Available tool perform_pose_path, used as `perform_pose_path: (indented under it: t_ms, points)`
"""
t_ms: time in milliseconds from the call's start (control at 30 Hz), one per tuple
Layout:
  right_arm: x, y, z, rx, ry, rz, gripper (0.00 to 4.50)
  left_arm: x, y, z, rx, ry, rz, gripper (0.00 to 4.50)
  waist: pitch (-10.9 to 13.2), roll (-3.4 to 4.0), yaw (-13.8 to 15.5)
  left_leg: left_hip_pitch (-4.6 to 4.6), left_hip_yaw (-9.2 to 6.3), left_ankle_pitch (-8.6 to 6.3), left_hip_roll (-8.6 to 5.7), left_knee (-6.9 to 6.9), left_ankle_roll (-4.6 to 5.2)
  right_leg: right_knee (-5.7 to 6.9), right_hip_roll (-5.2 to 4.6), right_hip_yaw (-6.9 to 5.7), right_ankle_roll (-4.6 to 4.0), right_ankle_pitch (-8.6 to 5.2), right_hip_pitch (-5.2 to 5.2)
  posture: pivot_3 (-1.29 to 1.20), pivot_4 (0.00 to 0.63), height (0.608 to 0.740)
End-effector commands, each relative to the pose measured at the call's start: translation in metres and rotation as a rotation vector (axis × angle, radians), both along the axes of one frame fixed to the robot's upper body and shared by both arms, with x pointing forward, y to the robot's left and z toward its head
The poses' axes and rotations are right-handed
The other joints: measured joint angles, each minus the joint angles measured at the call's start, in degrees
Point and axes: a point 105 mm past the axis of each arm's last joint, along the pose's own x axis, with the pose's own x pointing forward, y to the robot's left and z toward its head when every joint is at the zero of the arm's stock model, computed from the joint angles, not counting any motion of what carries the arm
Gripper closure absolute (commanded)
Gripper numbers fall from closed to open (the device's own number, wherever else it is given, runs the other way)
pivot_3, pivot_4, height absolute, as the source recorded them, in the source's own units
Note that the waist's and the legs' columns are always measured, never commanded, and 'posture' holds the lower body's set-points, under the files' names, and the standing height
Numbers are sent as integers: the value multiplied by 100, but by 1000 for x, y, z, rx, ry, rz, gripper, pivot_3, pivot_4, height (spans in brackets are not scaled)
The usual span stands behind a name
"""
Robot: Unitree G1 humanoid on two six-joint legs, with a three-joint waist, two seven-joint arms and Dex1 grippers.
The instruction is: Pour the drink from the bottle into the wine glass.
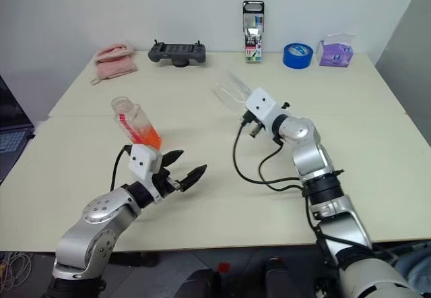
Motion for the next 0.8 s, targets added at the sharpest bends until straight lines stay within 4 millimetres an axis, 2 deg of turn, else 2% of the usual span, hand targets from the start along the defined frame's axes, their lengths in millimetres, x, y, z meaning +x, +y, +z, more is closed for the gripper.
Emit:
perform_pose_path:
  t_ms: [33,133,333,500,600,800]
  points:
    - [-7,0,-2,389,80,-19,4257,-6,14,20,-11,-77,43,0,-1,-2,30,1,-8,0,1,3,0,-3,-1,-4,0,0,6,0,150,740]
    - [-13,8,-19,593,163,-10,4257,-11,19,24,-13,-84,44,0,0,0,45,-2,-17,0,1,2,1,-1,-6,-7,0,0,5,0,150,740]
    - [-22,20,-36,716,185,16,4257,-16,23,24,-12,-73,55,0,3,5,28,0,-14,0,-6,-1,1,0,-3,-6,0,0,3,0,150,740]
    - [-29,34,-53,657,119,35,4258,-18,18,20,-16,-59,49,0,3,5,8,6,-11,0,-4,-3,0,3,17,-6,-1,-1,2,0,150,740]
    - [-38,41,-66,549,73,75,4258,-17,20,21,-15,-59,54,0,3,5,3,6,-9,0,-4,-3,0,2,18,-4,-1,-1,3,0,150,740]
    - [-50,39,-88,491,99,96,4258,-16,21,20,-7,-57,56,0,1,4,4,9,-11,0,-2,-3,-1,2,18,-4,-1,-1,5,0,150,740]
